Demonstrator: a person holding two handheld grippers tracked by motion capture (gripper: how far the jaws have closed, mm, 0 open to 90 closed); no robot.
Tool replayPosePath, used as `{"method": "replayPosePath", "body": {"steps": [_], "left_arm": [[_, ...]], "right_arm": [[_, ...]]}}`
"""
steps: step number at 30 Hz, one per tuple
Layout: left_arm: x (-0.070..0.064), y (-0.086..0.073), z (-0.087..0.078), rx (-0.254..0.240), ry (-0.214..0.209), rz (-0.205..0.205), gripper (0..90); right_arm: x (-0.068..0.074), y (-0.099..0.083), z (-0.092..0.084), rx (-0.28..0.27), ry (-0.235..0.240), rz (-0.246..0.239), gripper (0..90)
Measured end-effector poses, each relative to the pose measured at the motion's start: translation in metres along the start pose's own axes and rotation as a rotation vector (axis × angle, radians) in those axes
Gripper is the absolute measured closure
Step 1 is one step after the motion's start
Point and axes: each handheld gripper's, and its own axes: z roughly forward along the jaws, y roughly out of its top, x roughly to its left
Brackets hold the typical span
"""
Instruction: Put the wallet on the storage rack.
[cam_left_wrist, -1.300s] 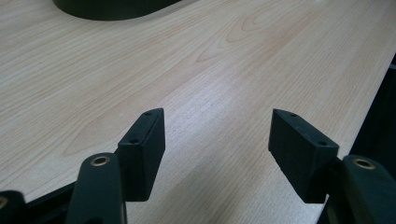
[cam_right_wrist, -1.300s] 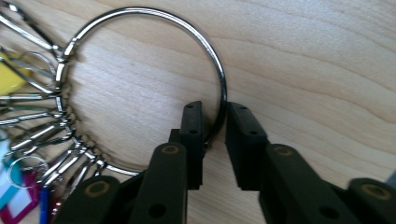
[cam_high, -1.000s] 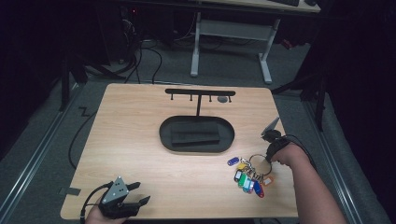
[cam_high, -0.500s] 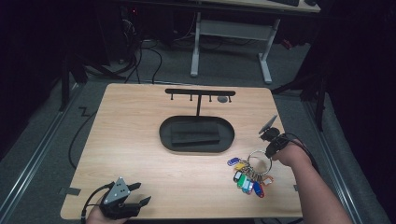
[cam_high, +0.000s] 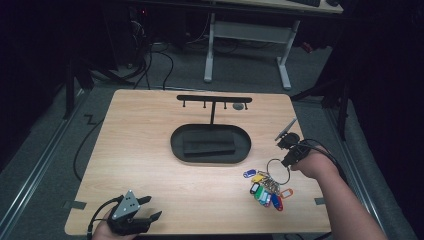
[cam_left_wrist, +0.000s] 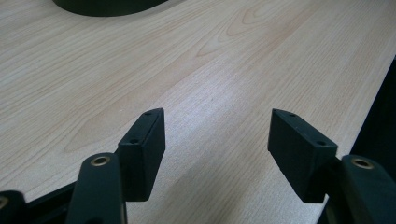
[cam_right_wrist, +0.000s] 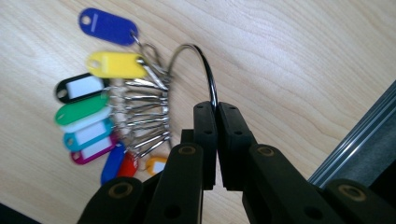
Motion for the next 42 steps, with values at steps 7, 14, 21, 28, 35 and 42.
{"method": "replayPosePath", "body": {"steps": [7, 14, 21, 28, 35, 42], "left_arm": [[-0.001, 0.000, 0.001, 0.003, -0.001, 0.010, 37.2], [-0.002, 0.000, 0.002, 0.005, 0.000, 0.015, 37.2], [-0.002, 0.000, 0.002, 0.009, 0.000, 0.015, 37.2], [-0.002, 0.000, 0.002, 0.018, -0.002, 0.022, 37.1], [-0.001, -0.001, 0.002, 0.012, 0.000, 0.018, 37.1], [0.000, -0.001, 0.002, 0.011, 0.001, 0.019, 37.1]], "right_arm": [[0.011, 0.001, -0.015, -0.020, 0.000, -0.021, 87.7], [0.018, 0.001, -0.032, -0.034, 0.027, -0.037, 87.6], [0.024, 0.002, -0.049, -0.040, 0.043, -0.050, 87.7], [0.024, 0.004, -0.063, -0.050, 0.046, -0.047, 87.7], [0.020, 0.008, -0.080, -0.056, 0.038, -0.034, 87.8], [0.019, 0.012, -0.097, -0.056, 0.023, -0.035, 87.8]]}}
